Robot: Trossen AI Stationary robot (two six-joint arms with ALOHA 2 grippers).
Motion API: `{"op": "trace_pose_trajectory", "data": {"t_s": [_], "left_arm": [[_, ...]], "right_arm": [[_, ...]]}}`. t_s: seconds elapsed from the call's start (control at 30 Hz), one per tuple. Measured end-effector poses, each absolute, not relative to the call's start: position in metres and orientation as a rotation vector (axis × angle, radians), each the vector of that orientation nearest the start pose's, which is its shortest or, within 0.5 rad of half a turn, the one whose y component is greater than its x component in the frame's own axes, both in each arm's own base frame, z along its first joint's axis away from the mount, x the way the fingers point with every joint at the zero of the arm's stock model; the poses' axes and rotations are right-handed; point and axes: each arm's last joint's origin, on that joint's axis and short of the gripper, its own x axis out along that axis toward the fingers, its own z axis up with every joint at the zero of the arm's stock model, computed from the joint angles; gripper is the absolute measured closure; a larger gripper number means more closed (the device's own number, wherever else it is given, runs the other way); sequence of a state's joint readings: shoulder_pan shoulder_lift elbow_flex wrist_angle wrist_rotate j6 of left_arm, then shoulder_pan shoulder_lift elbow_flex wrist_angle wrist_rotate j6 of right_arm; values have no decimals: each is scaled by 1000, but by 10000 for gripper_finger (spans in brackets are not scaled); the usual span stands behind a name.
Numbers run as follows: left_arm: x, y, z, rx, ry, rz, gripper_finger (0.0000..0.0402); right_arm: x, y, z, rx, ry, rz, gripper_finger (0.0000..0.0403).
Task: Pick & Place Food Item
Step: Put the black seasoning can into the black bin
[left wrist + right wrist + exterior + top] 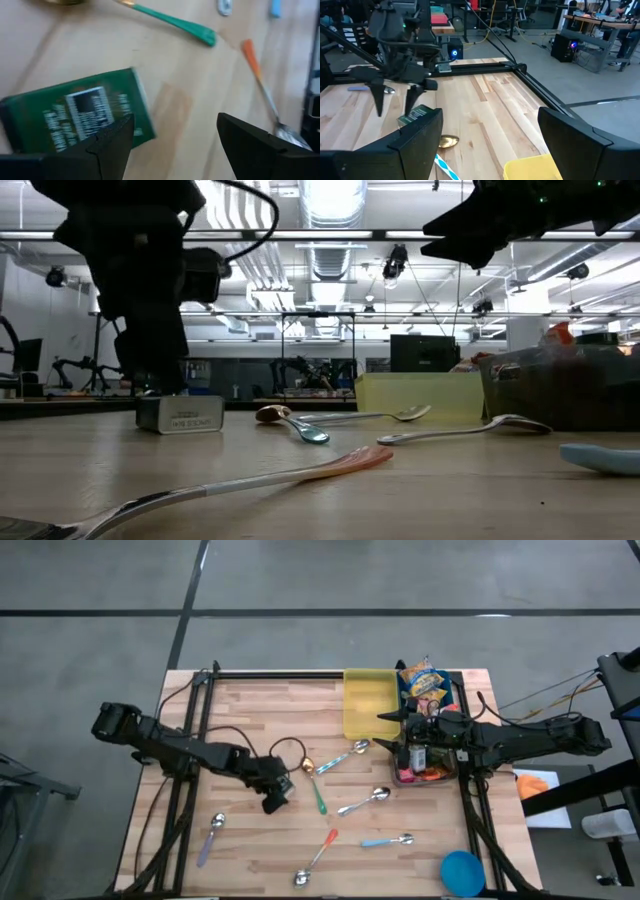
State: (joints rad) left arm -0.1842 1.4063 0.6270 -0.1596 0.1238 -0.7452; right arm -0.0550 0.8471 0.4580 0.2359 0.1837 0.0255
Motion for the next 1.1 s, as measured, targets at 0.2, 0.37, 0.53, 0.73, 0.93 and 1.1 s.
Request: {"op": "trace_pose_trajectory", "data": {"t_s": [0.2, 0.37, 0.53, 0.73, 0.93, 1.1], "left_arm": [[251, -55, 165, -675, 979, -14, 112], [247, -52, 181, -622, 1064, 30, 112], [238, -43, 195, -627, 1090, 304, 112], [229, -33, 191, -721, 1133, 468, 112], [220, -30, 172, -760, 1164, 527, 112], [220, -30, 162, -783, 1114, 504, 112]], "right_arm": [[189, -16, 249, 16, 150, -240, 78], [189, -16, 249, 16, 150, -240, 78], [189, -16, 250, 16, 147, -240, 78], [189, -16, 249, 16, 149, -240, 78], [189, -16, 249, 16, 149, -240, 78], [189, -16, 249, 15, 150, -240, 78]]}}
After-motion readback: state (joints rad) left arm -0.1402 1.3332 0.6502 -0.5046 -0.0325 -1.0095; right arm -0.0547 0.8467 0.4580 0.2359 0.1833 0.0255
